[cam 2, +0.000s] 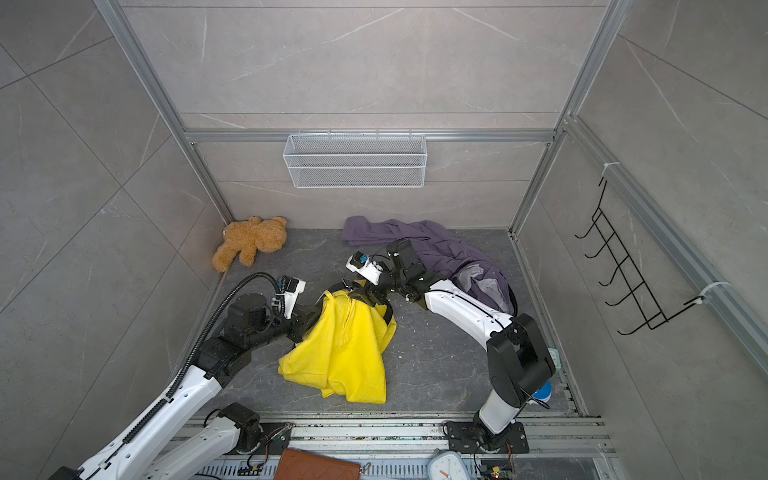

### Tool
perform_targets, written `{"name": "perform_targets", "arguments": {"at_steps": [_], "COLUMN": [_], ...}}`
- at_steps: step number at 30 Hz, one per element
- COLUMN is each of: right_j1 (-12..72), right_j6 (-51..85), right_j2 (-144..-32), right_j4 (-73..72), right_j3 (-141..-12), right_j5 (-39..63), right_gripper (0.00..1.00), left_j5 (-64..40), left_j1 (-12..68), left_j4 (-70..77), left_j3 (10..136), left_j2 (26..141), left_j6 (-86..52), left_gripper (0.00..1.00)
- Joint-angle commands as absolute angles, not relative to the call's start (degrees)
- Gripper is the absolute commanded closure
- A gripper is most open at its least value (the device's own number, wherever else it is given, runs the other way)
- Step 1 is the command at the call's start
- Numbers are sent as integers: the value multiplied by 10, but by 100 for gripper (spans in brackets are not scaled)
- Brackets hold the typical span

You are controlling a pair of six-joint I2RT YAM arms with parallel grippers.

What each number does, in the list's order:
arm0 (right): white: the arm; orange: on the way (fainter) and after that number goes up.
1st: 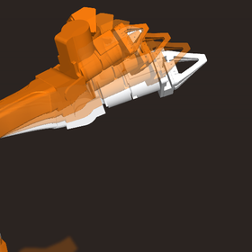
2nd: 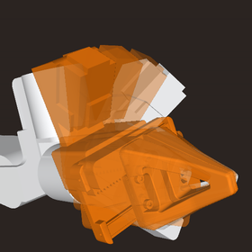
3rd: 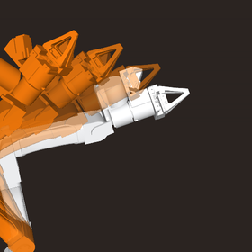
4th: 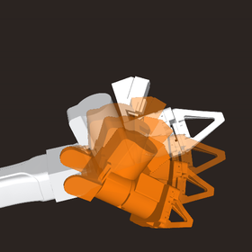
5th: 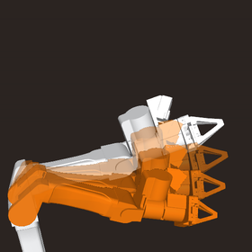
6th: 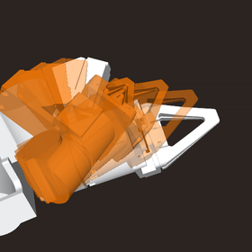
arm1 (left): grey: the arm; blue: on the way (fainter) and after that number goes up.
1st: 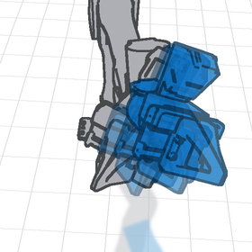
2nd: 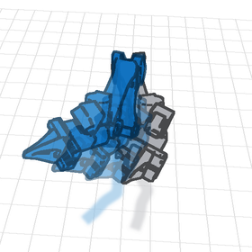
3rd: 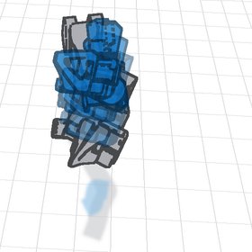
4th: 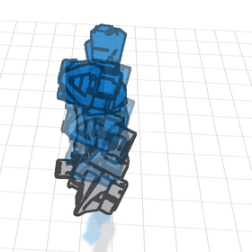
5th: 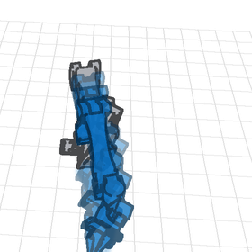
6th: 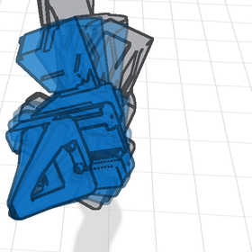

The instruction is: Remove the belt from the trousers

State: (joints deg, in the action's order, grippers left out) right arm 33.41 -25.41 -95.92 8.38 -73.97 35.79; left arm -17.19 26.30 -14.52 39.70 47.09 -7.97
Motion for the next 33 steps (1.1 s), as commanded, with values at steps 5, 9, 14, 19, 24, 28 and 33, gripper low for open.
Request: {"name": "perform_targets", "arguments": {"at_steps": [5,9,14,19,24,28,33], "right_j1": [310,307,309,325,336,341,342], "right_j6": [-320,-354,-350,-329,-296,-294,-291], "right_j2": [-989,-1001,-1000,-995,-992,-987,-979], "right_j4": [185,252,256,221,160,147,137], "right_j3": [-806,-825,-819,-802,-775,-767,-756], "right_j5": [547,582,561,511,470,449,443], "right_gripper": [32,32,32,31,30,30,33], "left_j5": [-247,-256,-268,-272,-271,-269,-266], "left_j1": [239,219,209,207,207,207,206], "left_j4": [-91,-86,-72,-61,-63,-69,-71], "left_j3": [399,389,390,392,394,398,398], "left_j2": [431,423,429,439,441,440,441], "left_j6": [-50,-42,-35,-38,-40,-41,-41], "left_gripper": [100,100,100,100,100,100,100]}}
